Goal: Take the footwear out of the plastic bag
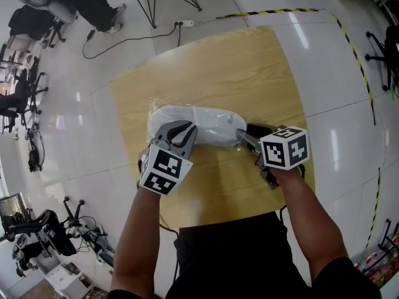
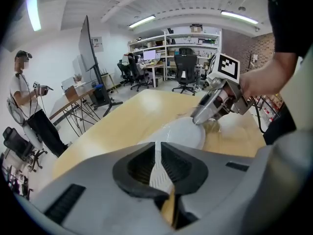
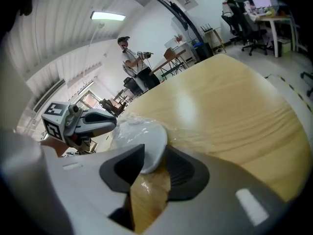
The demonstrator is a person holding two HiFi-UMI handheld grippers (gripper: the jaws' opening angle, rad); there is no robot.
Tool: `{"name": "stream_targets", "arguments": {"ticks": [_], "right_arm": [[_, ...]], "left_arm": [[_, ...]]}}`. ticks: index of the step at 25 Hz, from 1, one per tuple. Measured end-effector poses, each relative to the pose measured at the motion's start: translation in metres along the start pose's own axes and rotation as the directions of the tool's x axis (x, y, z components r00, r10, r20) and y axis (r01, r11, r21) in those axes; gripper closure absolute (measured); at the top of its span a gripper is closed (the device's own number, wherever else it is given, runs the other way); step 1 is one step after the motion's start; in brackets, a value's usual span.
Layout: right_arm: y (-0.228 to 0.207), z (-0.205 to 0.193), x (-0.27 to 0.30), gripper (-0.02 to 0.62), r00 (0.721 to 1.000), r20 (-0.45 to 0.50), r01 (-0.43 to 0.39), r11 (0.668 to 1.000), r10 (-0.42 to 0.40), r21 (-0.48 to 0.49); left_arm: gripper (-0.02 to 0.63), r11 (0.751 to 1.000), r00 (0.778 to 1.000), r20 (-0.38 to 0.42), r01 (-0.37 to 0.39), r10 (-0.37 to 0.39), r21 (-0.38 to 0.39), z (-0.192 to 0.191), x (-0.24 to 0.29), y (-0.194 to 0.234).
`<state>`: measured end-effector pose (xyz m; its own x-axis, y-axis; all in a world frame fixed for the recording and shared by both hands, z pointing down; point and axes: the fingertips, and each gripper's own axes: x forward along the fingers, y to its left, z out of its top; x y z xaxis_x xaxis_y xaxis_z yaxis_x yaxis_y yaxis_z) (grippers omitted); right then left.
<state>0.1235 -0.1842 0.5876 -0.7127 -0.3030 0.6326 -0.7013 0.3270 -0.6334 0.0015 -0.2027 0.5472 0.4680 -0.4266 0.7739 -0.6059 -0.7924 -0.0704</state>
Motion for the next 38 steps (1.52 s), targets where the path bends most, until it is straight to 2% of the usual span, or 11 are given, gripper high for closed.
{"name": "stream_targets", "arguments": {"ticks": [7, 12, 18, 20, 38], "right_arm": [[0.002, 0.005, -0.013, 0.509, 0.998, 0.045, -0.034, 0.999, 0.035, -0.023], [-0.008, 0.003, -0.026, 0.525, 0.997, 0.073, -0.016, 1.0, 0.016, 0.0], [-0.027, -0.001, -0.049, 0.537, 0.99, 0.132, -0.077, 0.986, 0.057, 0.148], [-0.032, -0.003, -0.052, 0.54, 0.989, 0.141, -0.074, 0.983, 0.051, 0.167], [-0.026, -0.011, -0.048, 0.545, 0.993, 0.101, -0.075, 0.991, 0.064, 0.108]], "left_arm": [[0.563, 0.999, 0.999, -0.029, -0.013, 0.015, 0.05, -0.004, 0.002, -0.003], [0.563, 0.996, 0.998, -0.052, -0.022, 0.026, 0.087, -0.01, 0.007, -0.003], [0.563, 0.994, 0.997, -0.07, -0.031, 0.039, 0.102, -0.012, 0.011, -0.005], [0.563, 0.994, 0.997, -0.073, -0.032, 0.039, 0.102, -0.015, 0.01, -0.003], [0.563, 0.992, 0.99, -0.109, -0.08, 0.091, 0.102, -0.037, -0.002, 0.008]]}}
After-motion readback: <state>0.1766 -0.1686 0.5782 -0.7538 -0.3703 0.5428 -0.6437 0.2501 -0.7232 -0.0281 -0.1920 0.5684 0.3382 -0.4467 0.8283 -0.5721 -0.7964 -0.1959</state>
